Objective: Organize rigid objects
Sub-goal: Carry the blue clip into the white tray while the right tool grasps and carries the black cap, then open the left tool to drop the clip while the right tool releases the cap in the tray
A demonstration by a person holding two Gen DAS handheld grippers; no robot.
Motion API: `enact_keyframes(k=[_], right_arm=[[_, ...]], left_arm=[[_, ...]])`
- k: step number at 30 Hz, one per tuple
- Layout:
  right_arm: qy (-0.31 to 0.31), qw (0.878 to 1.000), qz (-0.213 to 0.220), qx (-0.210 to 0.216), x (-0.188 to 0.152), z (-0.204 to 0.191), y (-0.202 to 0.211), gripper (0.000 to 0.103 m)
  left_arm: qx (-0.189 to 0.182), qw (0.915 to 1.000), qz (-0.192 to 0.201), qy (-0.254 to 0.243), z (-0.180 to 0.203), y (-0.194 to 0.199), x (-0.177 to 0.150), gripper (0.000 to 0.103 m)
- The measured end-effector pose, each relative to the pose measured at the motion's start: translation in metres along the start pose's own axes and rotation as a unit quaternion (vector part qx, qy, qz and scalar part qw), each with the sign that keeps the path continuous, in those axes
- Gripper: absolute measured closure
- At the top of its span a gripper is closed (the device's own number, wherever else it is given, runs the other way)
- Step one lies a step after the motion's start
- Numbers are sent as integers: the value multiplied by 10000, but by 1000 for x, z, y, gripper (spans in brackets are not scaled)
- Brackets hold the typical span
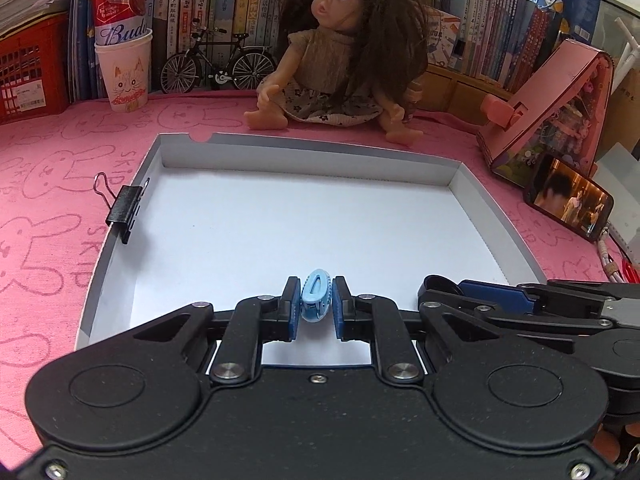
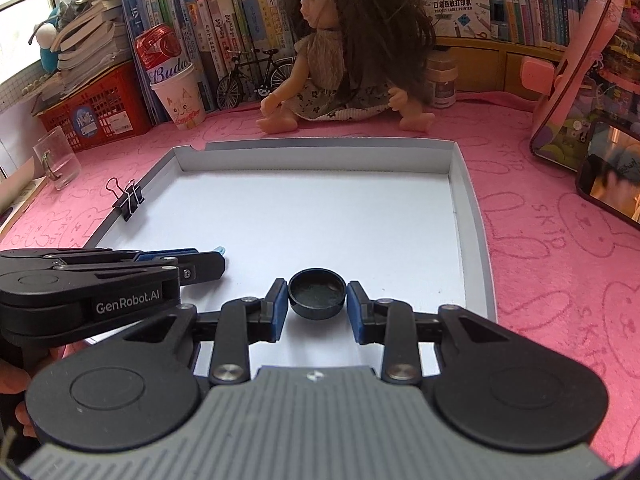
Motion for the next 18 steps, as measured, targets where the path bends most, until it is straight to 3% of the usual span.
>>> enact_keyframes(k=[8, 10, 12, 13, 14, 18], right_arm=[[25, 9999, 25, 167, 3, 1, -4, 66], [45, 9997, 66, 214, 3, 1, -4, 59], [-9, 9997, 114, 203, 2, 3, -2, 47], [-48, 9997, 140, 201, 2, 5, -1, 44], [-88, 9996, 168, 213, 2, 7, 1, 42], [-185, 9992, 238, 243, -2, 12, 7, 38]], left_arm=[[-383, 9992, -64, 134, 1, -1, 1, 85], [-414, 9990, -52, 170, 0, 1, 1, 84], [-357, 9992, 11, 191, -1, 4, 2, 80], [-319, 9993, 48, 209, -2, 5, 2, 73], [-276, 9993, 80, 227, -4, 7, 2, 64], [-183, 9994, 191, 201, -6, 16, 1, 56]])
Point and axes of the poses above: each gripper's, at about its wrist camera, not at the fingertips, and y roughly against the way its jaws point, z to its right, x to its top, the point moved 5 cm from there along -y, roughly the way its jaws point, and after that the axes turned 9 degrees about -z, right-handed, at the moved point
